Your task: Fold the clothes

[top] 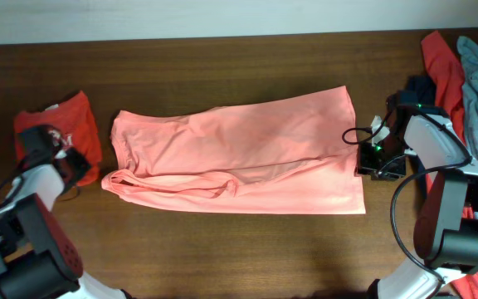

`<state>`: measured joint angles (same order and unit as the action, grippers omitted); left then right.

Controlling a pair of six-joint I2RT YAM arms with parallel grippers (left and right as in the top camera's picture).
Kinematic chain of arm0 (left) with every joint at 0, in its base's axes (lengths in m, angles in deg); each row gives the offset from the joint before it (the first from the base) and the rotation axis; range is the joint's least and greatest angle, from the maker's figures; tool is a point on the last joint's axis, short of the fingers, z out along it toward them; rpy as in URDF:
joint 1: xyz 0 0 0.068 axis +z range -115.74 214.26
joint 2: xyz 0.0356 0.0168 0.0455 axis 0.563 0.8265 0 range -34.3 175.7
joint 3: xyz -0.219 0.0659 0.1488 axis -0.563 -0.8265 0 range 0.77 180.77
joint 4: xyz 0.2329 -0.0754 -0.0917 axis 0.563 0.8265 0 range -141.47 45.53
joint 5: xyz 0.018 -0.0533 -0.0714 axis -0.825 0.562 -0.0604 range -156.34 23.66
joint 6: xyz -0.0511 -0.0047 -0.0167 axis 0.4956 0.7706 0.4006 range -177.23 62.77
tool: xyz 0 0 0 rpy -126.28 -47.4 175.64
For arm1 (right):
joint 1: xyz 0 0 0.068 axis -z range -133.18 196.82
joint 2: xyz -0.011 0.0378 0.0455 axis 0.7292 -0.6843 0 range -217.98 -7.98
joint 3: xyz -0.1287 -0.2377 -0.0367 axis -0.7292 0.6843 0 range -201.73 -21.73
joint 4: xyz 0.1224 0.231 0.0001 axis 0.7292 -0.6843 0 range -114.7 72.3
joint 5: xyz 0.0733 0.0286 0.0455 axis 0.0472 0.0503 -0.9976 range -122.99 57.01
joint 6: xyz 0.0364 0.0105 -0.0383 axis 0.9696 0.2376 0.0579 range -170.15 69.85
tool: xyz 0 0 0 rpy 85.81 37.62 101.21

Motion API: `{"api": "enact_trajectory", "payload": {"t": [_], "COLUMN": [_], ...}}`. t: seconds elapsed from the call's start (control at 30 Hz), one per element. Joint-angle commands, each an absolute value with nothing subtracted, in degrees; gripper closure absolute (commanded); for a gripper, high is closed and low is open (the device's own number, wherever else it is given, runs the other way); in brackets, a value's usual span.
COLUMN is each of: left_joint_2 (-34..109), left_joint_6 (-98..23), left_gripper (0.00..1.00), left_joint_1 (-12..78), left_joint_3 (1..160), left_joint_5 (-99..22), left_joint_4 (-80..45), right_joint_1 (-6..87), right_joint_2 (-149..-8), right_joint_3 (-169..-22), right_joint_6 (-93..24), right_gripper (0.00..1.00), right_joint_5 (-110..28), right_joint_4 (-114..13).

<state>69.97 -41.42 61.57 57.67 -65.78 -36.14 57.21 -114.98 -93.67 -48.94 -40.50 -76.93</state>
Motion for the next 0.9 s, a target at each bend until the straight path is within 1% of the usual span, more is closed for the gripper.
{"api": "enact_trajectory", "payload": {"t": [0.0,0.1,0.17,0.27,0.33,0.37,0.43,0.47,0.5,0.53,0.6,0.7,0.8,0.87], "left_joint_2": [70.2,70.0,69.4,67.4,65.7,65.0,64.5,64.5,64.6,64.8,65.7,68.9,72.8,77.8], "left_joint_6": [-42.4,-43.5,-44.3,-47.7,-51.2,-53.5,-56.0,-56.6,-56.7,-56.8,-57.1,-57.1,-57.1,-57.1], "left_gripper": [0.99,1.00,0.98,0.91,0.79,0.70,0.43,0.38,0.34,0.33,0.33,0.34,0.33,0.33], "left_joint_1": [65.1,65.0,64.3,62.2,60.1,58.8,56.7,55.6,54.8,54.1,53.2,52.4,52.2,52.1], "left_joint_3": [59.1,60.7,62.5,65.7,68.1,69.3,71.4,72.4,72.9,73.2,73.5,73.8,75.8,79.4], "left_joint_5": [-54.8,-48.7,-42.7,-37.3,-37.2,-37.2,-39.0,-40.7,-42.4,-43.8,-43.8,-43.6,-42.5,-39.5], "left_joint_4": [-36.3,-35.9,-35.0,-32.8,-31.0,-30.3,-29.7,-29.7,-30.0,-30.7,-33.1,-37.5,-37.4,-36.9], "right_joint_1": [57.0,57.0,57.0,57.0,57.0,57.0,57.0,57.0,57.0,57.0,57.0,57.0,57.0,57.0], "right_joint_2": [-115.3,-115.3,-115.1,-113.9,-112.6,-111.9,-110.6,-110.0,-109.6,-109.2,-108.9,-108.9,-108.9,-108.9], "right_joint_3": [-93.3,-93.4,-93.7,-95.4,-96.9,-97.7,-99.1,-99.8,-100.1,-100.3,-100.4,-100.4,-100.4,-100.4], "right_joint_6": [-49.3,-49.3,-49.3,-49.2,-49.2,-49.2,-49.2,-49.2,-49.2,-49.2,-49.2,-49.2,-49.2,-49.2], "right_gripper": [0.55,0.55,0.54,0.54,0.50,0.49,0.44,0.42,0.39,0.36,0.35,0.35,0.35,0.35], "right_joint_5": [-40.0,-40.0,-40.0,-40.0,-40.0,-40.0,-40.0,-40.0,-40.0,-40.0,-40.0,-40.1,-40.1,-40.1], "right_joint_4": [-76.6,-76.7,-77.4,-79.1,-79.7,-79.8,-79.9,-80.0,-80.1,-80.4,-80.9,-81.5,-81.6,-81.7]}}
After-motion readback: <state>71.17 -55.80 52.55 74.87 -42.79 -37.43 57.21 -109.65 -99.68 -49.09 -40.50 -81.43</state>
